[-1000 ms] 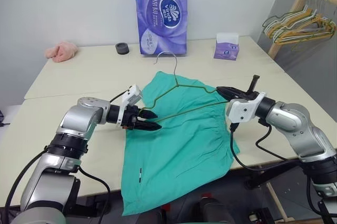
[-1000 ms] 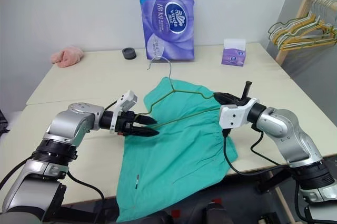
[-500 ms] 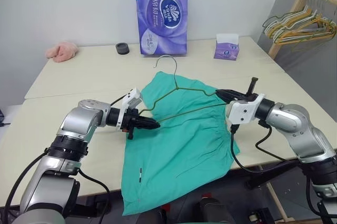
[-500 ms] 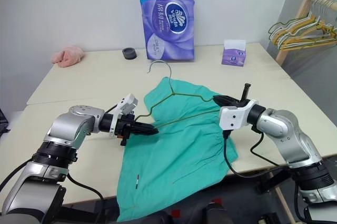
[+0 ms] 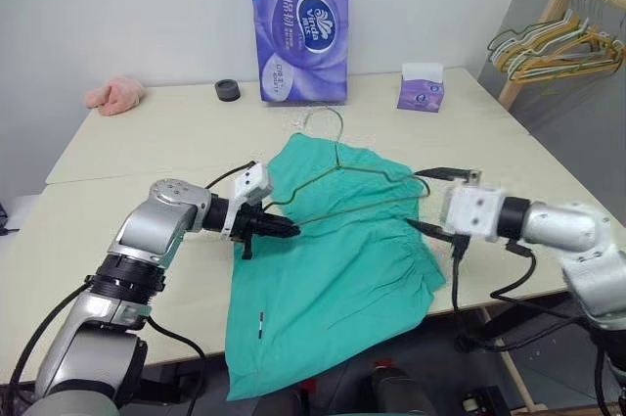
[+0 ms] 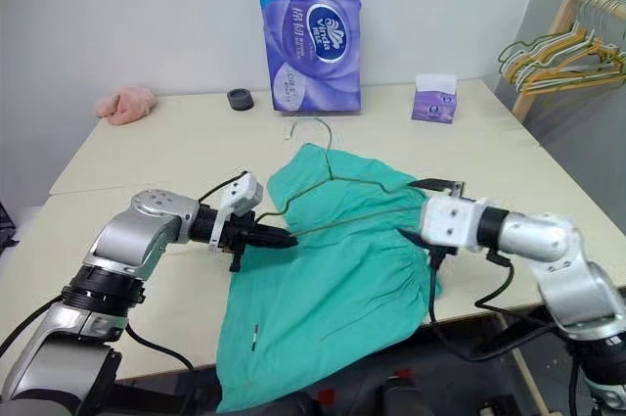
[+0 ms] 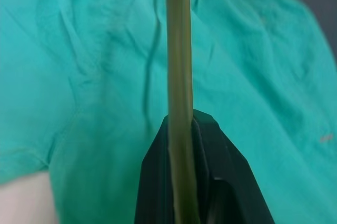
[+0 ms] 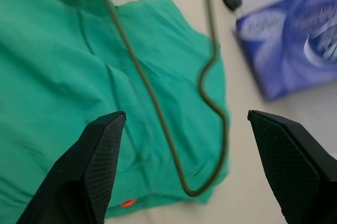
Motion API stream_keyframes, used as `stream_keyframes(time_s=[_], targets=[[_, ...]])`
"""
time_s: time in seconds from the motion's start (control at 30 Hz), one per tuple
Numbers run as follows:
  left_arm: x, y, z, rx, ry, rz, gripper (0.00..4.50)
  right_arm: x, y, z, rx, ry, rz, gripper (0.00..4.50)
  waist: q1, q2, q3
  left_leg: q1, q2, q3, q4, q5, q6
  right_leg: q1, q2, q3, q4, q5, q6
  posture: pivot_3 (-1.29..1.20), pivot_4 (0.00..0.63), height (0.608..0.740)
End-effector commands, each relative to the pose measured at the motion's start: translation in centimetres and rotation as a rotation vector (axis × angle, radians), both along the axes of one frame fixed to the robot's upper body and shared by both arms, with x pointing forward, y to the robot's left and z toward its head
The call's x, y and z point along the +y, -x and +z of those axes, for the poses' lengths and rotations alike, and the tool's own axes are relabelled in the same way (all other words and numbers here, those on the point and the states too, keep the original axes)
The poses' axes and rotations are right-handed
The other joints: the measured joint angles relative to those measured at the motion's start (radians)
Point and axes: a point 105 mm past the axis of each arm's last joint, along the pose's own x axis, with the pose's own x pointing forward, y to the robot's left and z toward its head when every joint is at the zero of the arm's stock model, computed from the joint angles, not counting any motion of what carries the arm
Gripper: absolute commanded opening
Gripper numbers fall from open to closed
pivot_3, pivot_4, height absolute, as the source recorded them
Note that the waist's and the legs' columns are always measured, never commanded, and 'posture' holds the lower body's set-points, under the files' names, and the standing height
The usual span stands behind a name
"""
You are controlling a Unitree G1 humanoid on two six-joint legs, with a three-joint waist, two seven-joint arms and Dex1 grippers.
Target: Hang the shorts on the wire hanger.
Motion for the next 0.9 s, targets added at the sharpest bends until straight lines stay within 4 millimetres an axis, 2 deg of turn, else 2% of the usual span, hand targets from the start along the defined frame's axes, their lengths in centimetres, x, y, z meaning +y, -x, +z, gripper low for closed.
stream_keyframes(time_s=[0.03,0.2,0.5,0.6,0.9], targets=[[-0.8,0.8,0.2,-0.060,-0.043,-0.098,0.00,0.3,1.0,-0.1,0.158,-0.066,-0.054,4.02,0.000,0.000,0.000,0.000,0.000,0.000,0.000,0.000,0.000,0.000,0.000,0.000,0.000,0.000,0.000,-0.12,0.074,0.740],[-2.0,1.3,0.6,-0.128,-0.066,-0.185,0.00,0.8,1.9,-1.7,0.329,-0.014,-0.052,4.02,-0.001,0.001,0.001,0.000,0.000,0.000,0.000,0.000,0.001,0.000,0.000,0.000,-0.001,0.000,0.000,-0.12,0.074,0.740],[-2.6,1.7,0.9,-0.170,-0.064,-0.242,0.00,1.2,2.0,-4.6,0.453,0.104,-0.006,4.02,-0.009,0.001,0.001,-0.001,0.000,0.001,0.000,-0.001,0.001,0.000,0.000,-0.001,-0.002,-0.001,0.002,-0.13,0.068,0.740],[-2.5,1.8,0.7,-0.171,-0.069,-0.244,0.00,1.1,2.1,-5.0,0.476,0.130,0.001,3.42,-0.008,0.001,0.001,-0.001,0.000,0.001,0.000,-0.001,0.001,0.000,0.000,-0.001,-0.002,-0.001,0.002,-0.13,0.067,0.740],[-2.1,2.1,0.2,-0.166,-0.092,-0.259,0.00,1.1,2.6,-5.5,0.523,0.148,0.019,0.32,-0.008,0.001,0.001,-0.001,0.000,0.000,0.000,-0.001,0.001,0.000,0.000,-0.001,-0.002,-0.001,0.002,-0.12,0.064,0.740]])
